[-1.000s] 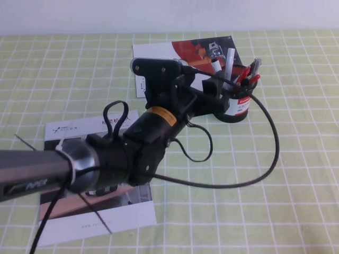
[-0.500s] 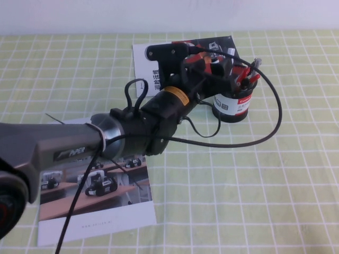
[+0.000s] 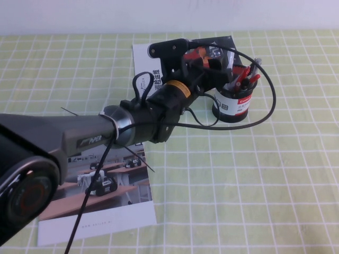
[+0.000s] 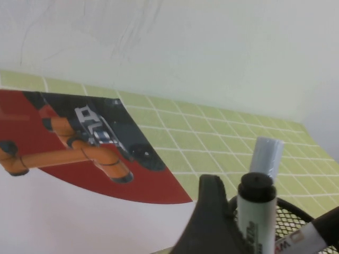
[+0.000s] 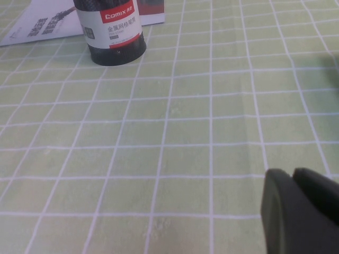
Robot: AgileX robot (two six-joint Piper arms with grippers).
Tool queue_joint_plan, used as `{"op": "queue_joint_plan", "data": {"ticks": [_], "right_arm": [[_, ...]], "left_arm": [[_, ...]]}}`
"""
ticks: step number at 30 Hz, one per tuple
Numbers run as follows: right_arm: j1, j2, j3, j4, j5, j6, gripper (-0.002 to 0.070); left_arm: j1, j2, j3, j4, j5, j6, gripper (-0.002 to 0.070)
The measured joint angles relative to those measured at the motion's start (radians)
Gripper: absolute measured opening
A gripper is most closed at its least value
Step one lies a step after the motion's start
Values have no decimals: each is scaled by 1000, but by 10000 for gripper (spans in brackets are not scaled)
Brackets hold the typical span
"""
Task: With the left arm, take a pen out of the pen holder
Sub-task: Pick up the pen from the pen holder
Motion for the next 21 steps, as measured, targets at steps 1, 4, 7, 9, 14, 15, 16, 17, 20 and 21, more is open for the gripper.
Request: {"op": "queue_joint_plan", "data": {"ticks": [1,4,7,9,14,15,16,17,20,21], "right_arm": [[0,0,0,0,0,0,-15],[0,0,0,0,0,0,-15],[0,0,0,0,0,0,-15],[0,0,0,0,0,0,-15],[0,0,0,0,0,0,-15],[0,0,0,0,0,0,-15],[0,0,0,0,0,0,-15],[0,0,0,0,0,0,-15],[0,0,0,0,0,0,-15],[0,0,0,0,0,0,-15]], "left_arm": [[2,8,-4,0,0,-2,449],[4,26,-17,0,0,-8,449],[5,37,-30,12,0,-27,449],[6,44,-42,29,0,-42,449],[6,65,-71,53,0,-54,449],[6,69,-80,53,0,-56,449],[6,73,-86,55,0,-56,449],[6,79,-90,55,0,-56,449],[6,89,-94,55,0,-56,449],[6,90,-96,55,0,-56,449]]}}
